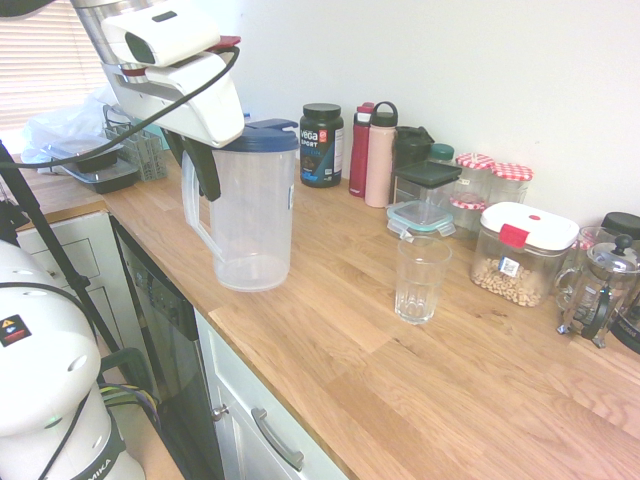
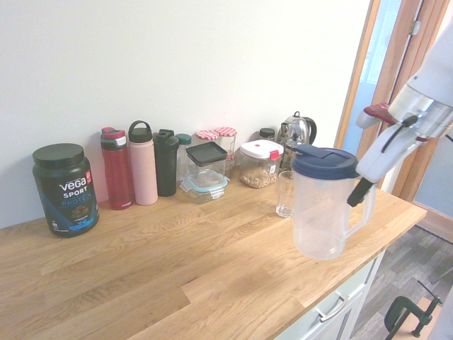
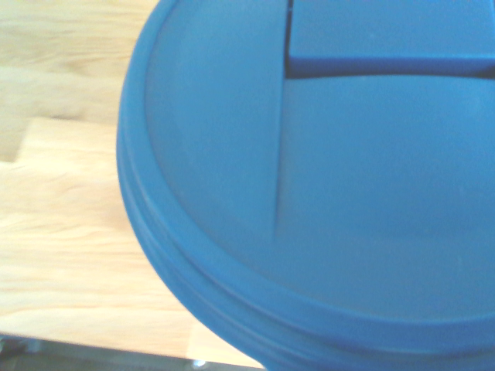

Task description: Pour me some water

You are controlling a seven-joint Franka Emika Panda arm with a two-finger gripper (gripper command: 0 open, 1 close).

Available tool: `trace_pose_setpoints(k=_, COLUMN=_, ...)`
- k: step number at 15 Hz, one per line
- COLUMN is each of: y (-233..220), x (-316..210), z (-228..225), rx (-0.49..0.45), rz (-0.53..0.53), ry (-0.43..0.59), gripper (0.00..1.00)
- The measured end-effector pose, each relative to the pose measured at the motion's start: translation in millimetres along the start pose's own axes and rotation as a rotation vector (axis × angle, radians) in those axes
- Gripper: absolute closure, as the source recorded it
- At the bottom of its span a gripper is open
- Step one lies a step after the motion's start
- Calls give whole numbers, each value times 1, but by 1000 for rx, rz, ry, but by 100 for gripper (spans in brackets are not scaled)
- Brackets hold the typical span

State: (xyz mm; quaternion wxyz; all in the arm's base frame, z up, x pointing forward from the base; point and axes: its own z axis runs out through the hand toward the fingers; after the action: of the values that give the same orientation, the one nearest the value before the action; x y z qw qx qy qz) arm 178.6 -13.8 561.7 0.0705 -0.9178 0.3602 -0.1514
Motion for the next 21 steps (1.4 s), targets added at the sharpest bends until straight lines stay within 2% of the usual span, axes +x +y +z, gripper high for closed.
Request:
trace_pose_setpoints(k=4, y=67, x=37, z=-1, rx=29, rz=94, ry=-21, gripper=100)
trace_pose_setpoints(k=8, y=117, x=55, z=1, rx=37, rz=127, ry=-16, gripper=100)
trace_pose_setpoints(k=11, y=138, x=81, z=-1, rx=-21, rz=-19, ry=25, gripper=100)
trace_pose_setpoints(k=15, y=157, x=135, z=-9, rx=-133, rz=-214, ry=-44, gripper=100)
trace_pose_setpoints(k=18, y=120, x=183, z=-12, rx=-268, rz=-293, ry=-105, gripper=100)
trace_pose_setpoints(k=21, y=49, x=218, z=2, rx=-418, rz=-368, ry=-159, gripper=100)
